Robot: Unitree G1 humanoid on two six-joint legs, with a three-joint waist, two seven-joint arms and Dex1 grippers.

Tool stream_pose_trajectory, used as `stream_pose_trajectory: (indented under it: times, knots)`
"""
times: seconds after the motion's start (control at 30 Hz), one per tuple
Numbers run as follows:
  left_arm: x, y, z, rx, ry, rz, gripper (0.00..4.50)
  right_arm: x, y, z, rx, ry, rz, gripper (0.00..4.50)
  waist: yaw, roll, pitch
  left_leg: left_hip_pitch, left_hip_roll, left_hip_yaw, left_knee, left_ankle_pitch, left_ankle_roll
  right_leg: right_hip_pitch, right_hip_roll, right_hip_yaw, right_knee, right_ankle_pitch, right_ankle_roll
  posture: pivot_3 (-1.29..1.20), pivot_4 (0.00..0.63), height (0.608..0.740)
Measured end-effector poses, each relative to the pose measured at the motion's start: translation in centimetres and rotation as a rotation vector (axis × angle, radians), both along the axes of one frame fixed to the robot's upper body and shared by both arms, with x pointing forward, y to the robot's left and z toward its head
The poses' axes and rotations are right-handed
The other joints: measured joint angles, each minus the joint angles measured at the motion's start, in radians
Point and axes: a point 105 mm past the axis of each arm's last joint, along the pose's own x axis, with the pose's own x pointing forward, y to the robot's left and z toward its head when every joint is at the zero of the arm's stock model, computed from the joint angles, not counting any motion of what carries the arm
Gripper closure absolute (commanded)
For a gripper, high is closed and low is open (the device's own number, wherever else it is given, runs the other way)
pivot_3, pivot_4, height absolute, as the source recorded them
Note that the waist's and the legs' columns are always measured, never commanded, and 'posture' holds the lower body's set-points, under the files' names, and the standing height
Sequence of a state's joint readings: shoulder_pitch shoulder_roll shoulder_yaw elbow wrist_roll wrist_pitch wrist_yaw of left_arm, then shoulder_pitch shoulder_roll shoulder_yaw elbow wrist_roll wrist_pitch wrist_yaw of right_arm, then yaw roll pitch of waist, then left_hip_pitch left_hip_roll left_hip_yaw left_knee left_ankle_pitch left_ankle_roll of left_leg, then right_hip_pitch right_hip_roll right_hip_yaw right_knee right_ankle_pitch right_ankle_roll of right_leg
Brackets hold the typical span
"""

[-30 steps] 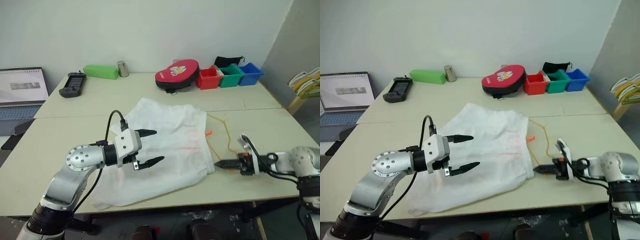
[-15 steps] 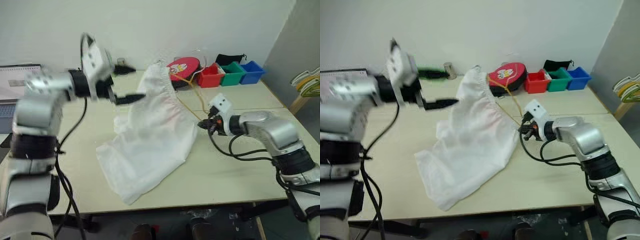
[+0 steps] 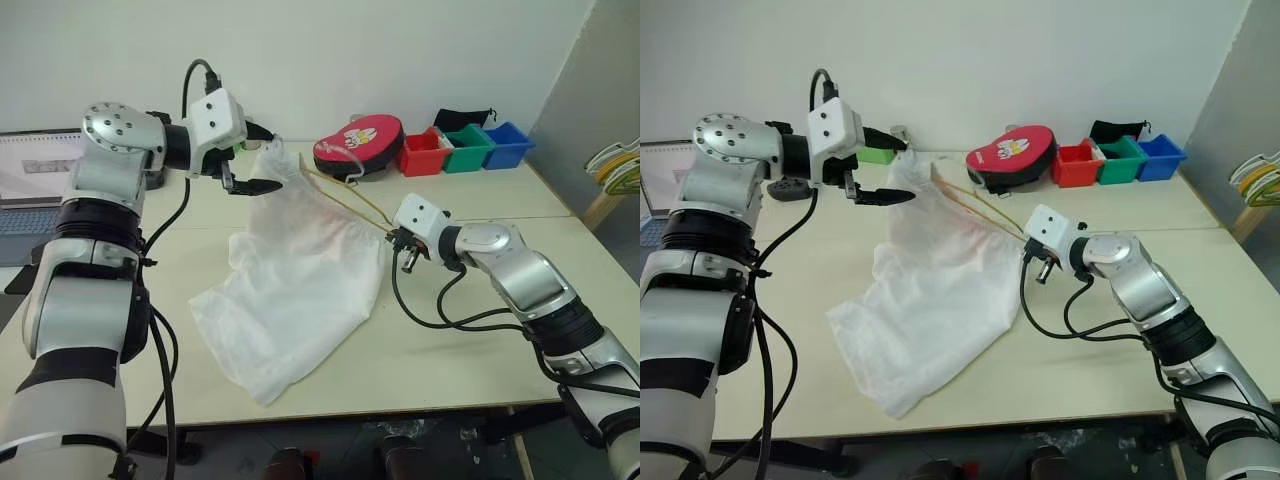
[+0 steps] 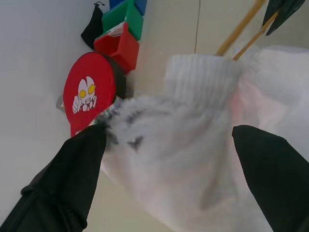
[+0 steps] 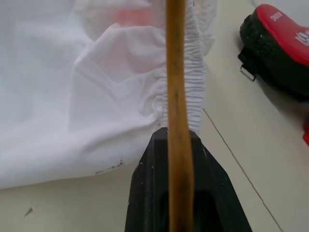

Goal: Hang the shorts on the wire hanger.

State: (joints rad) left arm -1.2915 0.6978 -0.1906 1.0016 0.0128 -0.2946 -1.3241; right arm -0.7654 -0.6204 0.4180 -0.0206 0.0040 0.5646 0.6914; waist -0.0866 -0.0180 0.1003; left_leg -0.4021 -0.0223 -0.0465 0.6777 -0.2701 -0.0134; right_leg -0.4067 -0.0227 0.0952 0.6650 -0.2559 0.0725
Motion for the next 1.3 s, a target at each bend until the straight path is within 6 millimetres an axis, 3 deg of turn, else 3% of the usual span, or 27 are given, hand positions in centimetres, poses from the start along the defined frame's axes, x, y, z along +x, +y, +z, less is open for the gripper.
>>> stream_pose_trajectory:
  times: [0.3,0.57,1.3]
  knots:
    - [-0.5,-0.2,-3.4,0.2,0.072,-0.077,0.03,-0.1,0.4,1.2,-0.091,-0.136,0.021,4.5,-0.028,0.0,0.0,0.0,0.001,-0.001,0.0,0.0,0.0,0.0,0.0,0.0,0.002,0.0,0.0,-0.12,0.014,0.74]
    - [0.4,-0.3,-4.6,0.247,0.019,-0.033,0.03,-0.5,0.8,2.1,-0.2,-0.258,0.053,4.5,-0.049,0.0,0.0,0.001,0.0,-0.001,0.003,0.0,0.0,-0.001,-0.001,0.0,0.01,-0.001,0.001,-0.13,0.012,0.74]
    - [0.8,0.1,-5.1,0.284,-0.04,0.0,4.16,-0.8,1.7,1.9,-0.257,-0.317,0.092,4.5,-0.08,-0.001,-0.001,0.003,0.0,-0.003,0.003,0.002,0.0,-0.001,-0.001,0.0,0.015,-0.001,0.001,-0.11,0.0,0.74]
